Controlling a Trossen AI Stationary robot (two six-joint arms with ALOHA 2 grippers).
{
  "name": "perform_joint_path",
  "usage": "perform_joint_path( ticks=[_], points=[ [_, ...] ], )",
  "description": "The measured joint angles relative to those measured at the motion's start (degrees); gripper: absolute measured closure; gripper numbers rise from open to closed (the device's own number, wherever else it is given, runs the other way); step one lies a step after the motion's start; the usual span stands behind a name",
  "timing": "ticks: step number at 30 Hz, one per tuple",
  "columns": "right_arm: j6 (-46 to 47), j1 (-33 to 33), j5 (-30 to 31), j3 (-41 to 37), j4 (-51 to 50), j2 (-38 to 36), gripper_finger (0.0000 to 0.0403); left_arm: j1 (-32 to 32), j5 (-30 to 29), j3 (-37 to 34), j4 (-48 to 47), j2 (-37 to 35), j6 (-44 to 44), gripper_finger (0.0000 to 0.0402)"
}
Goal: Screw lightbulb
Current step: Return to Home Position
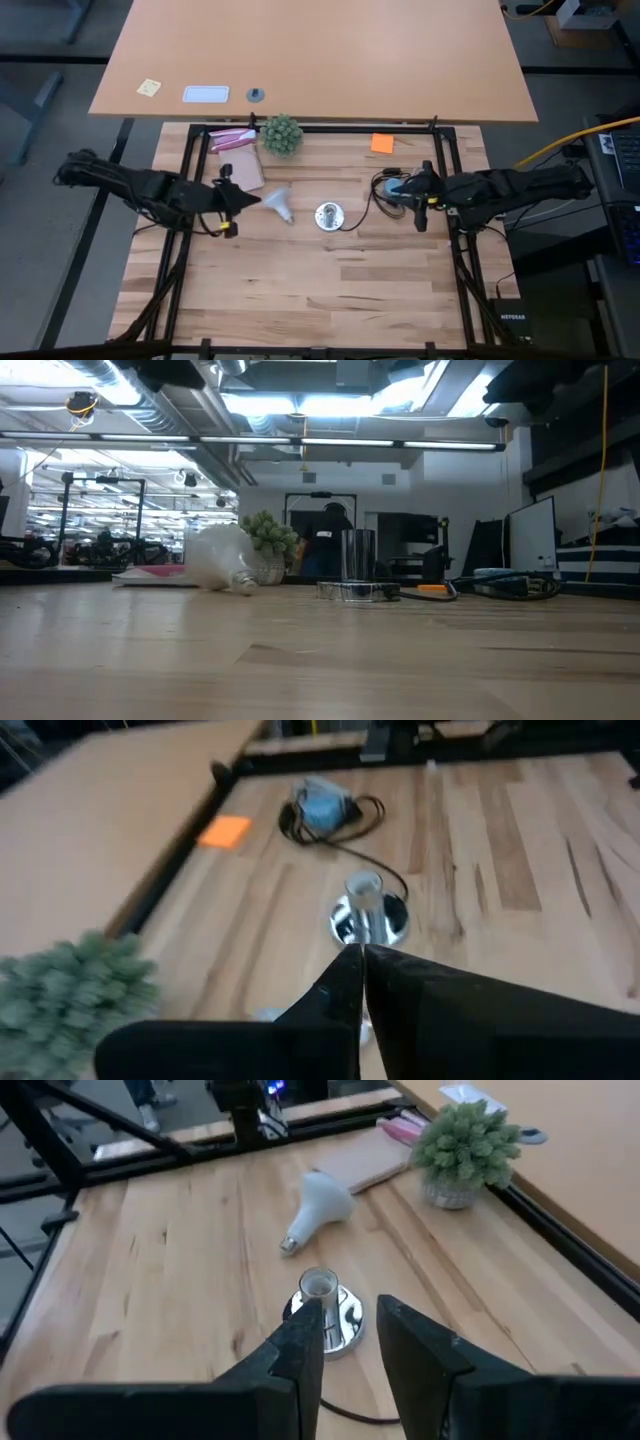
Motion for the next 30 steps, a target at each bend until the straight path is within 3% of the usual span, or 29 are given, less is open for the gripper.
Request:
perform_joint_path(
  ticks=[8,12,22,30],
  points=[
    [-0.2,0.0,-1.6,0.0,0.1,-0.8,0.0301,0.0,-0.4,0.0,0.1,-4.0,1.8,0.0397],
    [-4.6,0.0,-3.1,0.0,0.0,-1.5,0.0309,0.0,-0.3,0.0,0.1,-4.0,2.0,0.0398],
    [-12.0,0.0,-2.6,0.0,0.0,-4.5,0.0396,0.0,-0.3,0.0,0.1,-4.0,4.3,0.0398],
    [-11.7,0.0,-2.5,0.0,-0.7,-4.7,0.0380,0.0,-0.2,0.0,-8.0,-8.8,-3.4,0.0398]
  ],
)
